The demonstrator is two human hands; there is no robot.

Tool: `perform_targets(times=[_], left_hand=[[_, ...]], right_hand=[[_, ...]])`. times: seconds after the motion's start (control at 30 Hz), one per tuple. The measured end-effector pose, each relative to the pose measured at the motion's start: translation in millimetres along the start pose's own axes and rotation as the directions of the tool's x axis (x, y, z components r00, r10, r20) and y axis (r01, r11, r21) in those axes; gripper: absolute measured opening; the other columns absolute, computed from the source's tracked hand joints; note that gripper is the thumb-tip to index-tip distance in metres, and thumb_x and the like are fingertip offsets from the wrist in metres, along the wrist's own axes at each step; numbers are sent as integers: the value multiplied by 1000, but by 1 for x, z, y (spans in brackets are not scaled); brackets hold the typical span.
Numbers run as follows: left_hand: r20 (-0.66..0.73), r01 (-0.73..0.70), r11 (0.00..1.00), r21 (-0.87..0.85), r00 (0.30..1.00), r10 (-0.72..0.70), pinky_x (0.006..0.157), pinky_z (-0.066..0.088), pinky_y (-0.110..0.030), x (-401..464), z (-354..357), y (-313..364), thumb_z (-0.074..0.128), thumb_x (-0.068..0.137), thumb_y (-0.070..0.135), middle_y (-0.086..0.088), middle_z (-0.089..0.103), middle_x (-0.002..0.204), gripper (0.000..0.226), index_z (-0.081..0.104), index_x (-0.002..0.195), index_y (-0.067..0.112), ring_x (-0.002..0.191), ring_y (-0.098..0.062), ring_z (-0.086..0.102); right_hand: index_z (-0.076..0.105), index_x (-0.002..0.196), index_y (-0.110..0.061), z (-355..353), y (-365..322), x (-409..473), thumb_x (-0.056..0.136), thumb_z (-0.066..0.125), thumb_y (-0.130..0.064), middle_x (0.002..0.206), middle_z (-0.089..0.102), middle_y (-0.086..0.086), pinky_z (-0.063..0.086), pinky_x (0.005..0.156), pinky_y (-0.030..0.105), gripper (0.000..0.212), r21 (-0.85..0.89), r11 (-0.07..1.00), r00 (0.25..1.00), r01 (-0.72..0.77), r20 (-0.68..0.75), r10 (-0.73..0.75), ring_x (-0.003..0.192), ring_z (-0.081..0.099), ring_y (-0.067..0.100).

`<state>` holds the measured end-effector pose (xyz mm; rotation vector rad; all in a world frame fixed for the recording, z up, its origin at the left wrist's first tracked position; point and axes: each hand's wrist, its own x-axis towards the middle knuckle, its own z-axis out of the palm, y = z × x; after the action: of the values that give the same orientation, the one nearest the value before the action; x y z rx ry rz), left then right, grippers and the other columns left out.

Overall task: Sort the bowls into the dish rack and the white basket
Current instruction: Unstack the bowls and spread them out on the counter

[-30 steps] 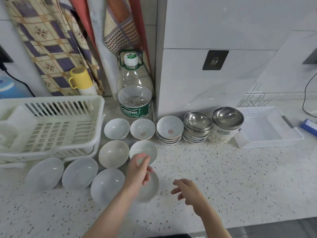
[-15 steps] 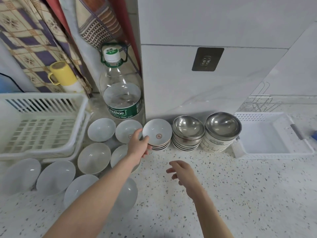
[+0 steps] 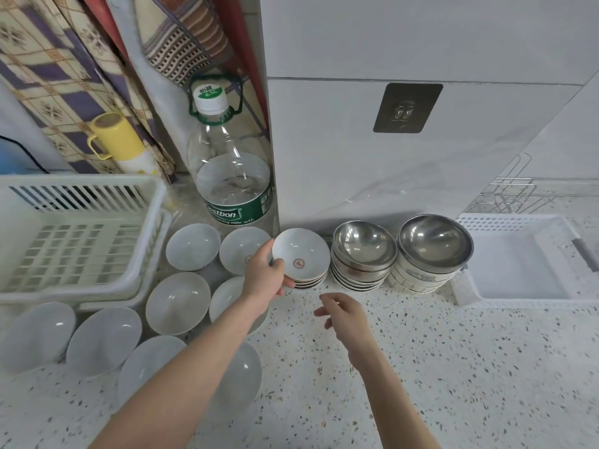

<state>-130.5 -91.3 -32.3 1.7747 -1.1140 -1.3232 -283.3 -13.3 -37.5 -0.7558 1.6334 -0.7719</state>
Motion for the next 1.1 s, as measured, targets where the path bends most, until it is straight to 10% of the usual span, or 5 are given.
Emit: perform_targets(times=[0.53,0.77,0.97,1.1], left_hand=[[-204,-11,954,-301,978,-53,33,26,-19,-57,-72,-28,44,94,3,-10,67,70,49,55,127,37,42,-11,55],[-270,-14,938,-346,959,-86,33,31,-18,-74,-99,-50,45,93,3,-8,63,50,51,55,116,46,41,-14,47],[-322,-26,924,-381,941,-106,32,30,-18,-83,-109,-50,44,90,0,-4,67,56,60,59,94,59,47,-19,51],[-305,-34,916,-399,947,-98,33,30,-18,-89,-111,-54,44,92,0,-4,67,55,54,58,113,48,50,-21,48]], right_hand=[[48,139,-7,45,-10,22,96,47,-34,83,72,16,43,48,22,50,-101,981,941,164,-282,-186,51,53,7],[53,130,-13,64,-17,27,94,52,-30,111,71,7,56,77,34,40,-44,982,903,183,-388,-186,98,67,23],[48,134,-8,71,-18,29,88,50,-9,118,66,16,58,78,39,46,4,987,901,159,-408,-144,101,66,32],[50,134,-7,75,-19,27,87,48,-4,120,64,17,59,80,45,47,89,979,892,182,-433,-126,101,65,34]])
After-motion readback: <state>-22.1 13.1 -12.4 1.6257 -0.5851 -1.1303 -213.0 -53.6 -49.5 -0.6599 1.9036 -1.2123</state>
